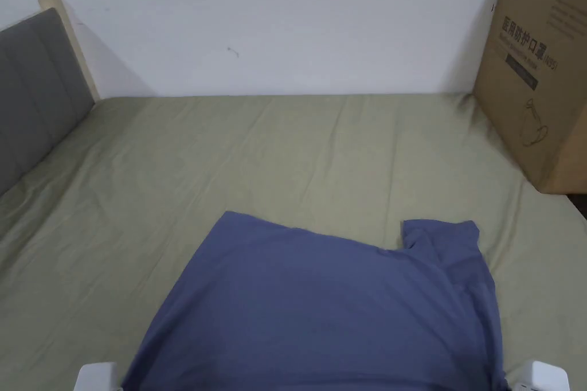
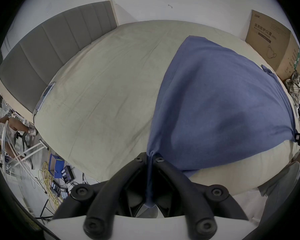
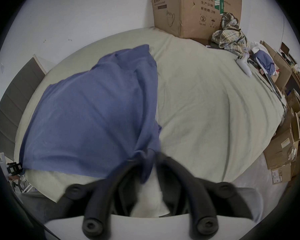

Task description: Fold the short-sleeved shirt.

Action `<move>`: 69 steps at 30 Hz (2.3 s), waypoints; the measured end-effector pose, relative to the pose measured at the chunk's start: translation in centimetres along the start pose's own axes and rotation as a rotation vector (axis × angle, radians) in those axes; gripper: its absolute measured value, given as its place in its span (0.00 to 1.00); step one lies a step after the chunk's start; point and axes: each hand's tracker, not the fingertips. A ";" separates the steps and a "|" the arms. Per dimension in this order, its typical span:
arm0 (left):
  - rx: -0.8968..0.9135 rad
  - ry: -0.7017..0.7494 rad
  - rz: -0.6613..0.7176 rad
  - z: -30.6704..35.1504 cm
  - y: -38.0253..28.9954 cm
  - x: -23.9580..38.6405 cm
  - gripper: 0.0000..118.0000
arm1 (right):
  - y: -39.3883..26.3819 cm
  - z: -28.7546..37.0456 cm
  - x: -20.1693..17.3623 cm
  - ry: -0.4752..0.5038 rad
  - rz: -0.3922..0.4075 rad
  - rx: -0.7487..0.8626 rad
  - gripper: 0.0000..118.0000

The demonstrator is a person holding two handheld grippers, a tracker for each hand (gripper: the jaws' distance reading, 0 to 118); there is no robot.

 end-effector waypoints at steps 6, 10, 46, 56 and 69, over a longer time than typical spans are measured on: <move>0.153 -0.084 0.050 5.1 3.4 1.4 0.96 | 3.7 5.2 -1.9 0.002 0.061 0.194 0.81; 0.370 -0.144 0.039 10.5 6.6 3.4 0.96 | 6.9 10.7 -4.1 0.028 0.087 0.372 0.81; 0.476 -0.294 -0.163 6.1 26.5 13.1 0.00 | 15.0 12.9 -7.9 -0.045 0.196 0.780 0.00; 0.259 -0.226 -0.155 -9.9 35.0 14.9 0.78 | 18.2 6.2 -8.2 -0.081 0.191 0.697 0.00; 0.174 -0.111 -0.122 -18.1 35.4 16.0 0.38 | 19.1 1.1 -6.7 -0.098 0.158 0.571 0.00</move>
